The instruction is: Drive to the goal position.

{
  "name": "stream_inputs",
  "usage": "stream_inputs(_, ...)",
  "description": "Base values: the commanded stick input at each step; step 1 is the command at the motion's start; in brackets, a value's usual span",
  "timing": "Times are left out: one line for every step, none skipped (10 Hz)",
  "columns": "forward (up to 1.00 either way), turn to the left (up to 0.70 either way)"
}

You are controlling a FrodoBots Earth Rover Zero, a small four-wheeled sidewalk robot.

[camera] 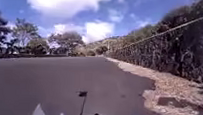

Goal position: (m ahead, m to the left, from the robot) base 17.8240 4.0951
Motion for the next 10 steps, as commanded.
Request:
stream_inputs(0.63, 0.00)
stream_inputs(0.63, 0.00)
stream_inputs(0.63, 0.00)
stream_inputs(0.63, 0.00)
stream_inputs(0.63, -0.32)
stream_inputs(0.63, -0.32)
stream_inputs(0.63, -0.32)
stream_inputs(0.63, -0.32)
stream_inputs(0.63, -0.32)
stream_inputs(0.63, -0.32)
